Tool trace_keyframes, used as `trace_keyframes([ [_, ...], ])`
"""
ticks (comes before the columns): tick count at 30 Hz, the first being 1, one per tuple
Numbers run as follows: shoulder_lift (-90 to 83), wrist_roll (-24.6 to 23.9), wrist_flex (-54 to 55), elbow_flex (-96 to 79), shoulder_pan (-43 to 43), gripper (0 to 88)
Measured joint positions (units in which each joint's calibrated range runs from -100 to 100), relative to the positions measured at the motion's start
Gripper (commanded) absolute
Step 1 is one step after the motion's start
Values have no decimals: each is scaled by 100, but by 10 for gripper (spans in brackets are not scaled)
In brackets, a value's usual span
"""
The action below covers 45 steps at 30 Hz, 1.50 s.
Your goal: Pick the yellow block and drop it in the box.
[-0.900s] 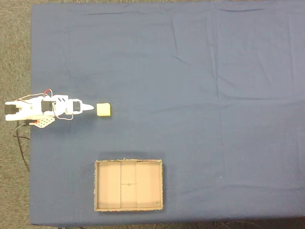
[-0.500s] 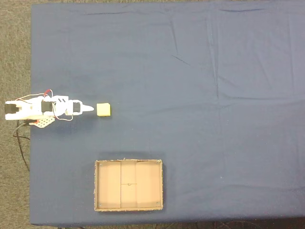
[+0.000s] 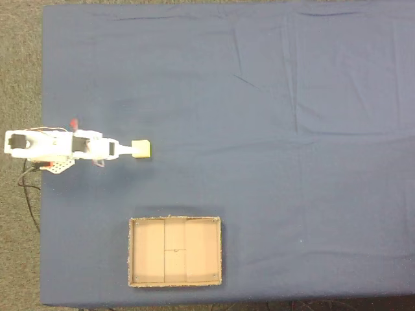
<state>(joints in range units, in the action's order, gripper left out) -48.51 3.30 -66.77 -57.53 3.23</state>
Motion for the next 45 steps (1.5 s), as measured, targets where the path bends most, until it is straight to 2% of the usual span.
trace_keyframes([
  [6,2404,83,31,1359,-8,481],
  [11,3836,83,588,2026,-8,469],
  [15,4365,112,1082,2097,-164,448],
  [19,4450,151,1176,2097,-360,379],
  [27,4450,225,1411,1804,-393,188],
  [34,4143,283,1654,1502,-409,207],
  [37,3308,195,1857,1404,-164,224],
  [42,980,68,2735,1351,679,227],
  [45,571,-5,3268,1448,1571,226],
])
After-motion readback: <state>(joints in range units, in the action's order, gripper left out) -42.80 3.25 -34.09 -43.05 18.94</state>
